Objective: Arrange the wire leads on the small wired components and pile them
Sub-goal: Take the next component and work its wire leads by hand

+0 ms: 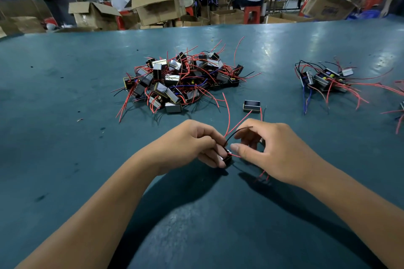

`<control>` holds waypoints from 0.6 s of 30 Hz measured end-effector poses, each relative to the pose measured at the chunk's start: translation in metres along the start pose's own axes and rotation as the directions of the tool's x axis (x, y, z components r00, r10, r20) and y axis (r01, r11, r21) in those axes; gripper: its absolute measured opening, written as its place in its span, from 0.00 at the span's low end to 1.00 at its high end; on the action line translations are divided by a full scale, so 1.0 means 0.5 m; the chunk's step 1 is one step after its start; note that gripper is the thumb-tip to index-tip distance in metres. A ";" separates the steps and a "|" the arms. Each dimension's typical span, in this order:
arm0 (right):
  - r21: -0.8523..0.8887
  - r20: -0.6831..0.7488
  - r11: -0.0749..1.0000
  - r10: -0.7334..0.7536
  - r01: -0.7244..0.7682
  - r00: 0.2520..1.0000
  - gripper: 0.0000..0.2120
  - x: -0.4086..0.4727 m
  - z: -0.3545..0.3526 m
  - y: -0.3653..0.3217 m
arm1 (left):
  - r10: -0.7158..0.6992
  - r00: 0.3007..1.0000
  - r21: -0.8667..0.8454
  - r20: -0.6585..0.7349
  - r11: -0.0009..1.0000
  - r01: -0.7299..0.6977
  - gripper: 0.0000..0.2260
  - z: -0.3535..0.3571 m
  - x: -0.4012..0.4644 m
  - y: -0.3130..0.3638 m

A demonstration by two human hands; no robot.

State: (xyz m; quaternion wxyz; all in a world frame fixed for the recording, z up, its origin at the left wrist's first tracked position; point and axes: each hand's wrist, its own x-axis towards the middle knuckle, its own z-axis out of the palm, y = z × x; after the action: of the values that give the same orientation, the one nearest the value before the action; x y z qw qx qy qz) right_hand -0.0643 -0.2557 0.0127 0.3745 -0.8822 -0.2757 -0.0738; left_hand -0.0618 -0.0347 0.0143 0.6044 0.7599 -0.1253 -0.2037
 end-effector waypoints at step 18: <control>-0.156 0.144 0.987 0.047 -0.024 0.988 0.05 0.006 -0.019 0.011 | 0.338 0.939 0.718 0.062 0.638 -0.277 0.09 -0.016 0.003 -0.007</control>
State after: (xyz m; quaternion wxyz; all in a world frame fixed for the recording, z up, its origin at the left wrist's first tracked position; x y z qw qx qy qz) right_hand -0.0582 -0.2643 0.0172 0.2850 -0.9163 -0.2803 -0.0229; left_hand -0.0571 -0.0276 0.0121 0.2898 0.9094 -0.2984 -0.0030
